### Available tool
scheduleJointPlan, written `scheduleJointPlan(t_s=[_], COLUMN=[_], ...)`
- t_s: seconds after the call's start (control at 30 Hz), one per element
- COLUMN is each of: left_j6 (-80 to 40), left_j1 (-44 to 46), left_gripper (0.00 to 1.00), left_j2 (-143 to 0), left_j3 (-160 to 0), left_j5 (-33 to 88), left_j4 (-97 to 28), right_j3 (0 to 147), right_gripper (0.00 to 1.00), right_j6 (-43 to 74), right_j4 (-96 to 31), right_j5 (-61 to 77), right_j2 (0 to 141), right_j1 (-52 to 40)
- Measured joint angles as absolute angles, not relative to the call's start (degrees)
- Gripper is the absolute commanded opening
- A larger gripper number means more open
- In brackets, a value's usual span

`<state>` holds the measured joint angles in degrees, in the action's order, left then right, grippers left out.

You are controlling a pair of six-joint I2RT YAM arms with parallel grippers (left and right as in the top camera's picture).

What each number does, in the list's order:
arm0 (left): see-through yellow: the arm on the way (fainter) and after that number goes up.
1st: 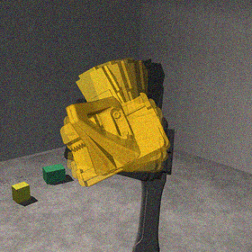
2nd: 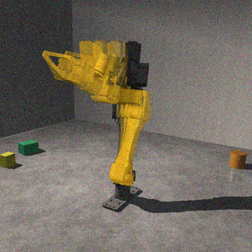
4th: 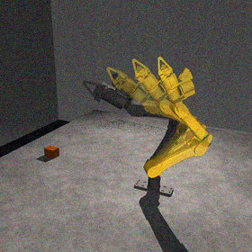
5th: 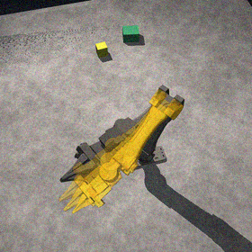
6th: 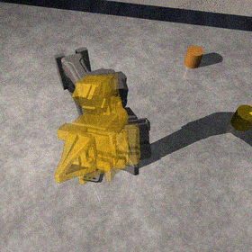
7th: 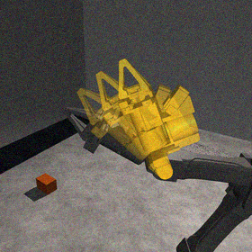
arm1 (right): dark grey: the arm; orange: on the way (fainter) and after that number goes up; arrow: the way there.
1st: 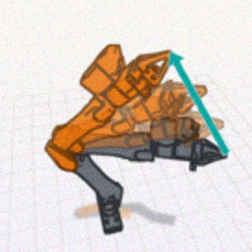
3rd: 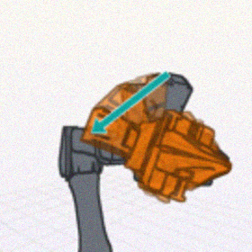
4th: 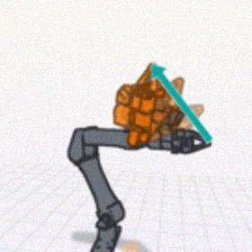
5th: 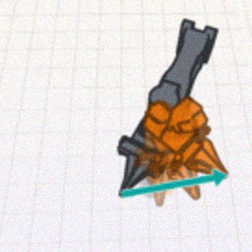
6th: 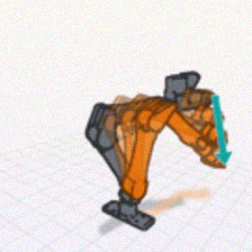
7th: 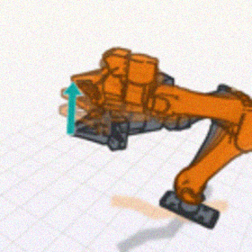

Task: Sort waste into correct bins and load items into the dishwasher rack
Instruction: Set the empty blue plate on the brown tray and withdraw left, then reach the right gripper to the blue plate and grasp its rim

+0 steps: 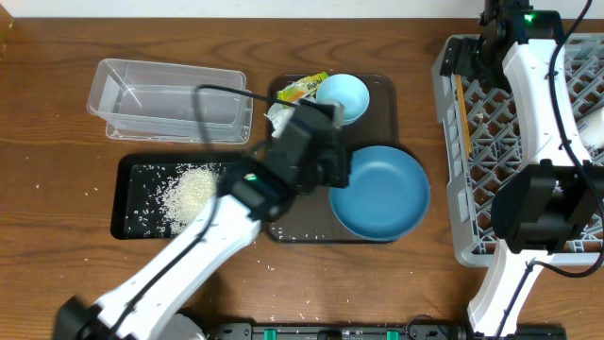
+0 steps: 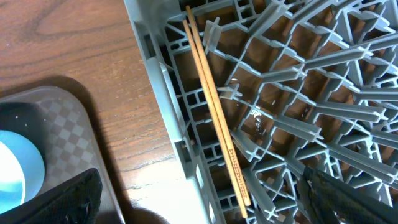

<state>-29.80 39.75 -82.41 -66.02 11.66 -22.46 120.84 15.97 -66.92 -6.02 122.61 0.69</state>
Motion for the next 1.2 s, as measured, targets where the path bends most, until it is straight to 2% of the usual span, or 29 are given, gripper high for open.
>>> scheduleJointPlan(t_s=[0.3,0.47,0.63,0.7,0.8,1.03,1.2], left_j6=[-29.82,-29.65,-29.30,-29.28,-29.06,-28.82,-28.69], left_j1=[39.55,32.80,20.34,13.28,4.71,-9.52,-14.06], left_gripper=[0.17,0.34,0.49,0.66,0.80,0.85,0.87], left_j2=[-87.57,-83.90,-77.28,-74.61,-72.51,-72.23,-72.25], left_j3=[-66.02,-66.02,-66.06,-66.11,-66.13,-66.13,-66.13], left_j5=[7.18,6.68,4.99,3.90,2.98,2.57,2.57], left_j4=[-22.17,-24.14,-29.78,-32.97,-36.73,-45.21,-47.35], right_j3=[120.84,120.84,120.84,120.84,120.84,120.95,121.01], right_gripper=[0.99,0.99,0.99,0.99,0.99,0.99,0.94], right_j6=[15.97,15.97,15.99,15.97,15.97,18.55,17.72], right_j4=[-66.92,-66.92,-66.89,-66.94,-66.92,-66.11,-70.72], right_j5=[-6.02,-6.02,-6.04,-6.02,-6.04,-1.80,12.10], right_j2=[122.61,122.61,122.61,122.61,122.61,122.61,122.61], right_j1=[0.69,0.69,0.69,0.69,0.69,0.69,0.56])
